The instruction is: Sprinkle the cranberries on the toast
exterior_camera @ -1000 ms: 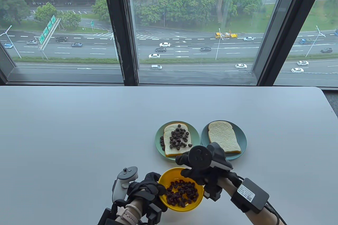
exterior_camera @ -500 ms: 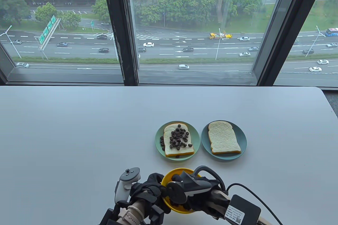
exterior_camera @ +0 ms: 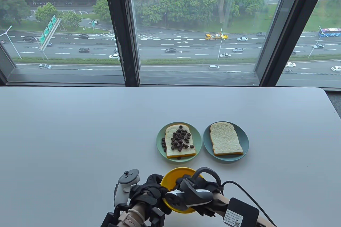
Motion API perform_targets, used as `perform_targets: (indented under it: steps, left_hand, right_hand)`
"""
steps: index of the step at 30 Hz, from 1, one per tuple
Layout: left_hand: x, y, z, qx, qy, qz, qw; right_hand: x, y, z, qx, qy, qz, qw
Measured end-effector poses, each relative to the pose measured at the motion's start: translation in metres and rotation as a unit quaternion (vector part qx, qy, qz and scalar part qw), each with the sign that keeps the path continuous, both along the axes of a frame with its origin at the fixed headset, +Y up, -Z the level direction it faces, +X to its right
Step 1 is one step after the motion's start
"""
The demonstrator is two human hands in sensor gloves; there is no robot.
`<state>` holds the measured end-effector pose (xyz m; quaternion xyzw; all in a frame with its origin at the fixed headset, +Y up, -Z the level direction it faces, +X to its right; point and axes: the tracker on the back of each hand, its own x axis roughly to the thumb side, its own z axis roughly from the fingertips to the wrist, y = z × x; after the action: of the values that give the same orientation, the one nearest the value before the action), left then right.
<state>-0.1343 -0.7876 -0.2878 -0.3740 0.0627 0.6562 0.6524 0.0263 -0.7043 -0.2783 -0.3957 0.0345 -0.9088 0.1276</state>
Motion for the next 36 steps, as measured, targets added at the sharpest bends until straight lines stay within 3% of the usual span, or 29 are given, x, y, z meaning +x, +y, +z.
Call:
perform_targets:
  steps: [5, 14, 18, 21, 24, 29, 36]
  left_hand:
    - [-0.004, 0.000, -0.002, -0.002, 0.008, -0.001, 1.000]
    - [-0.004, -0.001, -0.003, -0.001, 0.004, -0.010, 1.000]
    - [-0.003, -0.001, -0.003, 0.001, -0.003, -0.010, 1.000]
    - [-0.003, -0.002, -0.002, -0.002, -0.010, -0.011, 1.000]
    - [-0.002, -0.002, -0.002, -0.005, -0.014, -0.012, 1.000]
    - [-0.003, -0.003, -0.001, -0.011, -0.023, -0.012, 1.000]
    - [-0.007, -0.007, -0.003, -0.023, -0.021, -0.006, 0.999]
  right_hand:
    - [0.008, 0.013, -0.005, -0.025, 0.000, -0.054, 0.998]
    - [0.028, 0.046, -0.037, -0.108, -0.059, -0.160, 0.980]
    - [0.028, 0.056, -0.065, -0.150, -0.089, -0.201, 0.964]
    - [0.019, 0.058, -0.096, -0.147, -0.115, -0.215, 0.959]
    - [0.005, 0.051, -0.130, -0.129, -0.149, -0.206, 0.958]
    - [-0.018, 0.020, -0.194, -0.126, -0.227, -0.179, 0.949]
    - [-0.027, -0.014, -0.243, -0.107, -0.298, -0.147, 0.937]
